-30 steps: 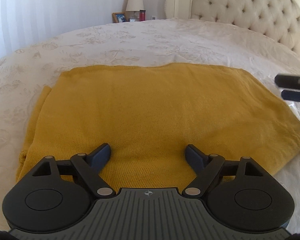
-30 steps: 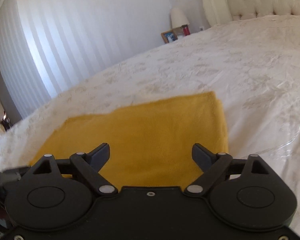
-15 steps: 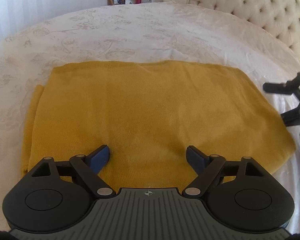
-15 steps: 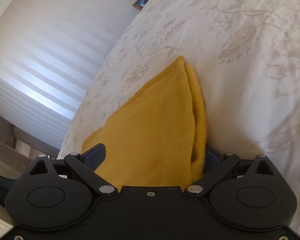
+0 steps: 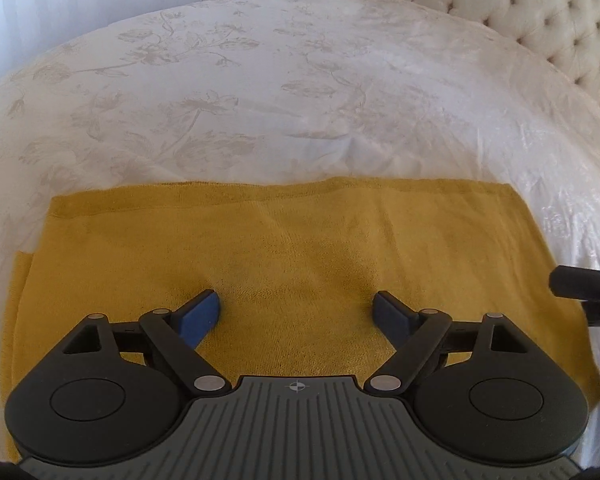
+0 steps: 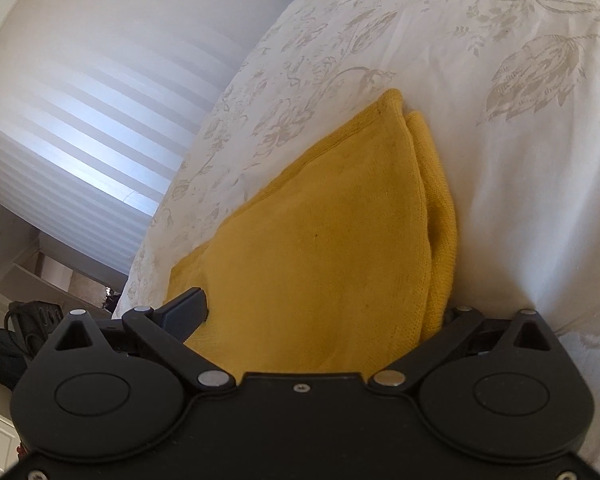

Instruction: Fold small clothes

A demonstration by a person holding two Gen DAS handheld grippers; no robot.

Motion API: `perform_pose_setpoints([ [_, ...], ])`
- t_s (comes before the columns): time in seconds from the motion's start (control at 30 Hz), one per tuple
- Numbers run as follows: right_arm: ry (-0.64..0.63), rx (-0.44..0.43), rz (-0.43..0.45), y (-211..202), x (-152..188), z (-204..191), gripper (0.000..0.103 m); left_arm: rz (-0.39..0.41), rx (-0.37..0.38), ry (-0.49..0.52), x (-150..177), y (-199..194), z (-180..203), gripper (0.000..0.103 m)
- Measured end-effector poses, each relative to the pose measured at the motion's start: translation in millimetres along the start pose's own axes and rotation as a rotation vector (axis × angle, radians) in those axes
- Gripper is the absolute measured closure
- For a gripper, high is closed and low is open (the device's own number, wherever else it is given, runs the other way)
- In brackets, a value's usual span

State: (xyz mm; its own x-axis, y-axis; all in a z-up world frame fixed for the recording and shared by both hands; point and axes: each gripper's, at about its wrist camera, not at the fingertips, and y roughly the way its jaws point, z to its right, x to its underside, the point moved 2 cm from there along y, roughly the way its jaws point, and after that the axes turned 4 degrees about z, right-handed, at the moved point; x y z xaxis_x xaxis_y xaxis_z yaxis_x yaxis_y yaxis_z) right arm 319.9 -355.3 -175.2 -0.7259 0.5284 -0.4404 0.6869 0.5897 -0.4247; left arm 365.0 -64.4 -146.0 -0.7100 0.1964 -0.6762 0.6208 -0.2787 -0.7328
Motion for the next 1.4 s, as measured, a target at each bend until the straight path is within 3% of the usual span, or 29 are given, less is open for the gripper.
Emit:
perform_pose_setpoints([
  [0.4, -0.050, -0.026, 0.021, -4.6, 4.5, 1.8, 0.001, -0.064, -0.062, 0.037, 3.2, 20.4, 7.7, 0.008],
  [0.73, -0.051, -0.025, 0.022, -4.2, 4.2, 1.8, 0.001, -0.092, -0.042, 0.044, -2.0, 7.0, 9.0, 0.010],
  [1.1, -0.039, -0.029, 0.019, -4.6, 4.0, 3.0, 0.002, -0.099, 0.002, 0.086, 45.6, -33.3, 20.8, 0.010],
  [1.3, -0.026, -0.023, 0.012, -5.9, 2.7, 3.3, 0.003, -0.022, 0.019, 0.007, 50.5, -61.0, 1.9, 0.011],
  [1.4, -0.019, -0.012, 0.006, -6.3, 2.1, 3.3, 0.005, 0.045, -0.032, -0.060, 57.5, -83.2, -23.3, 0.011],
])
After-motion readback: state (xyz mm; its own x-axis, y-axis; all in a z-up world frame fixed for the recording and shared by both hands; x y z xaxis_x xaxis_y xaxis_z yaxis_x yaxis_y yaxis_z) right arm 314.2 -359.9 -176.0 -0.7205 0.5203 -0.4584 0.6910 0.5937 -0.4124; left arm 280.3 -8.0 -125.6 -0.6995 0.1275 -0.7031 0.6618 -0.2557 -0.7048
